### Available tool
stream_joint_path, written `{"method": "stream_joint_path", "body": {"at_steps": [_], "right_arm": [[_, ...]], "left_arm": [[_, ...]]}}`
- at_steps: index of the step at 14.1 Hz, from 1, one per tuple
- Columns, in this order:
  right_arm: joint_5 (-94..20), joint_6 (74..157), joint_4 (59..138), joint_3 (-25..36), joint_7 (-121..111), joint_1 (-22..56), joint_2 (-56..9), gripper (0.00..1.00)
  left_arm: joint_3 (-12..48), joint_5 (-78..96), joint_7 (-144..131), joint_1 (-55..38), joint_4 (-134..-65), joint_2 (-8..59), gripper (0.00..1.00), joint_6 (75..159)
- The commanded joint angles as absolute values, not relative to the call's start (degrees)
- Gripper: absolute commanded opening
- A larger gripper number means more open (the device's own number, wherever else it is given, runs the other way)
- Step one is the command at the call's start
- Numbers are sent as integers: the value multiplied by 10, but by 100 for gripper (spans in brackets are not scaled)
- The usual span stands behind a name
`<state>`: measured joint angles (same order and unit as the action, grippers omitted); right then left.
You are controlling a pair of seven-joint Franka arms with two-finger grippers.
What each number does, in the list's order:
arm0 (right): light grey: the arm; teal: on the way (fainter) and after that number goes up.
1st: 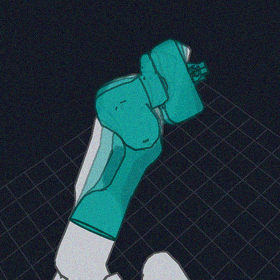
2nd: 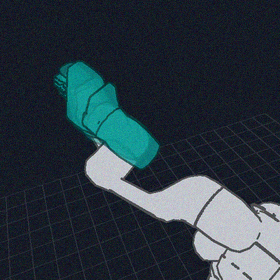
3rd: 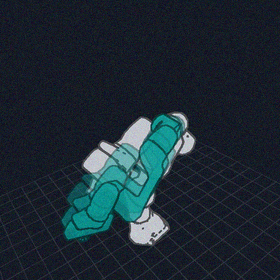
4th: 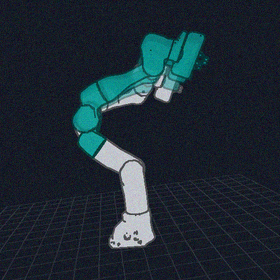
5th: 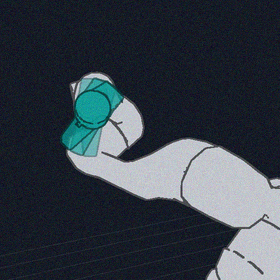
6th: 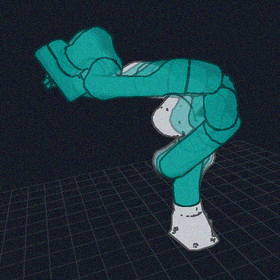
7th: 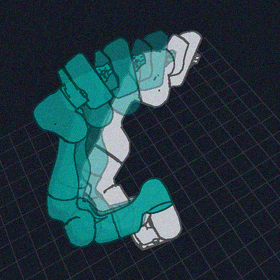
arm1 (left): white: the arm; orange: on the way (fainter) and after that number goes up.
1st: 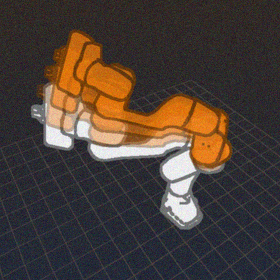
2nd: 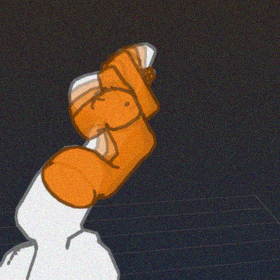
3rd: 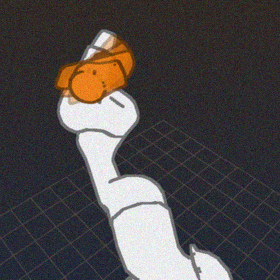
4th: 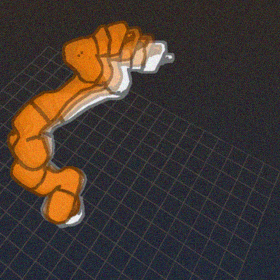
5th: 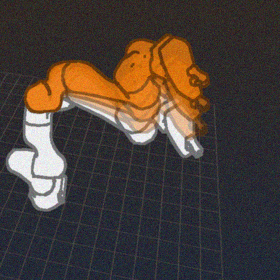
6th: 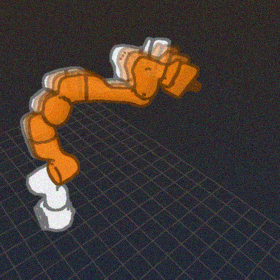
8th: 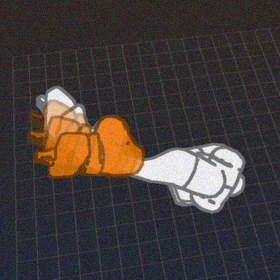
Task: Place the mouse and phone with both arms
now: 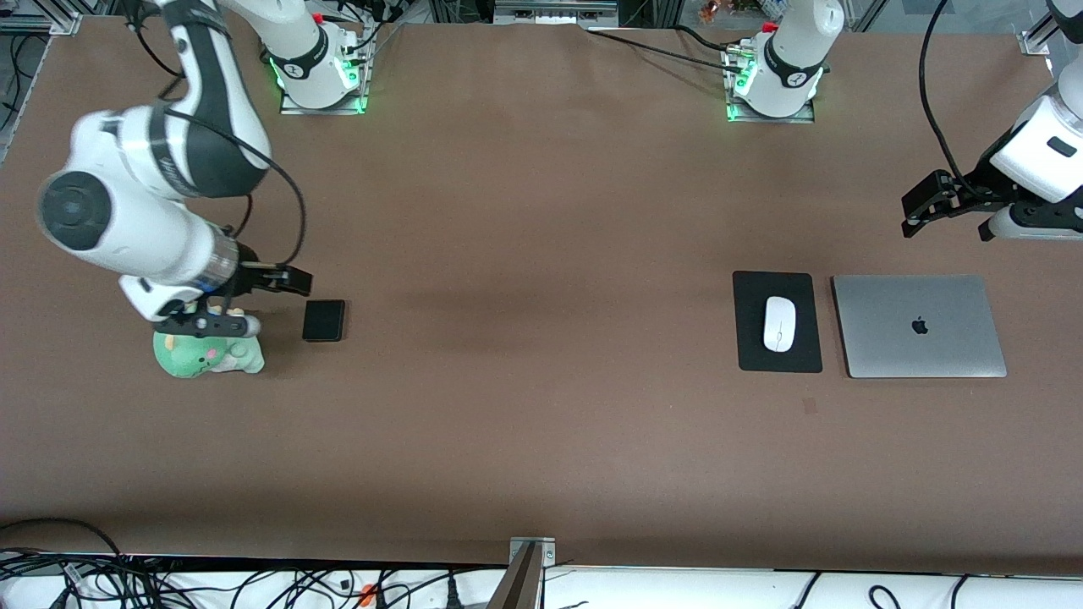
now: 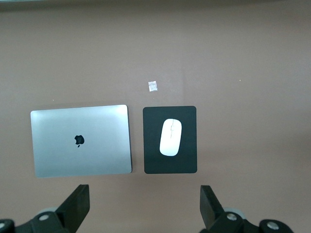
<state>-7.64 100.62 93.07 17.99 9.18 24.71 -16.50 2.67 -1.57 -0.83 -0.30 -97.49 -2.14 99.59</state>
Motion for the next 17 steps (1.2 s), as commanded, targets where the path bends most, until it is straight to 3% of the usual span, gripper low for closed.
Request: {"method": "stream_joint_path", "body": {"at_steps": [1, 9, 14, 17], "right_arm": [[-90, 934, 890, 203, 83, 241, -150, 100], [-70, 879, 885, 213, 83, 220, -47, 100], [-12, 857, 864, 45, 92, 62, -41, 100], [-4, 861, 864, 27, 86, 34, -36, 100]], "left_arm": [[29, -28, -11, -6, -979, -26, 100, 1000], [31, -28, -10, -6, -962, -19, 100, 999], [33, -28, -13, -10, -952, -13, 100, 997], [38, -28, -13, -9, -952, -14, 100, 991]]}}
